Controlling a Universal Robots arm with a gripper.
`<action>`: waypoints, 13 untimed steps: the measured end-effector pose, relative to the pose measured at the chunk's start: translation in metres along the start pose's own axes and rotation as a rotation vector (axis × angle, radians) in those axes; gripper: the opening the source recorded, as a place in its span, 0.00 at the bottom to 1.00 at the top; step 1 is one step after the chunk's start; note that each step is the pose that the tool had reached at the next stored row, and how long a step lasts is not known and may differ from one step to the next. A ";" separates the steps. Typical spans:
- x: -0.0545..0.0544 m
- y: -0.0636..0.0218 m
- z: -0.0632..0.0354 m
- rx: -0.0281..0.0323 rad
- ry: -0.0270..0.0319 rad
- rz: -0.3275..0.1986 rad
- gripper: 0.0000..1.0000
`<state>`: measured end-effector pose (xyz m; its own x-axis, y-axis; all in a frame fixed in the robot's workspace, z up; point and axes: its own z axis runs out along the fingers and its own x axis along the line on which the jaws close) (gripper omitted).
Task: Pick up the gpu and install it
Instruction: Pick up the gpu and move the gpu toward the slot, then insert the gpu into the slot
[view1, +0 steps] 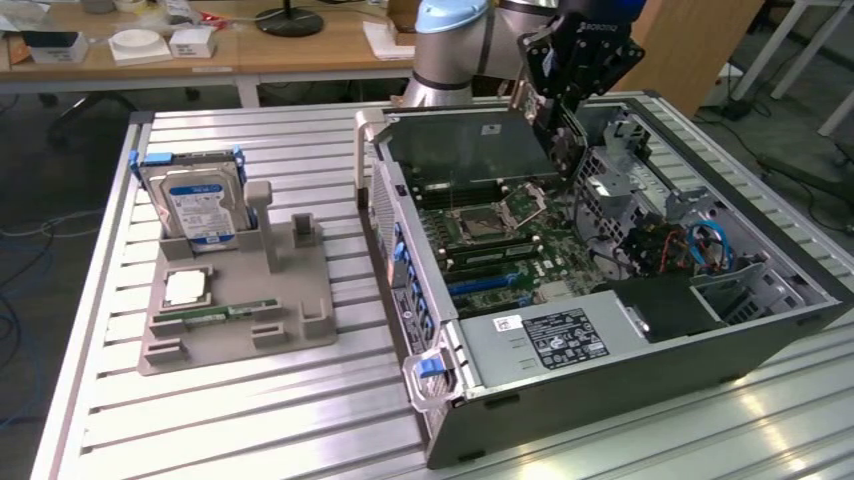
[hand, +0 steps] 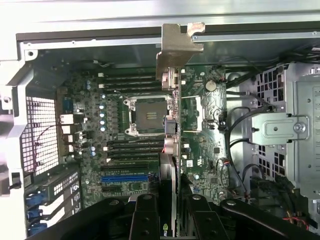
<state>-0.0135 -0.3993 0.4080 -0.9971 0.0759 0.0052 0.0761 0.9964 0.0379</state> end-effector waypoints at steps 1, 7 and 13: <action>0.000 0.0000 0.0000 0.0000 0.0000 0.000 0.26; 0.000 0.0000 0.0000 0.0000 0.0000 0.000 0.26; 0.000 0.0000 0.0000 0.0000 0.0001 -0.004 0.26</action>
<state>-0.0136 -0.3993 0.4080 -0.9974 0.0723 0.0051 0.0725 0.9966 0.0379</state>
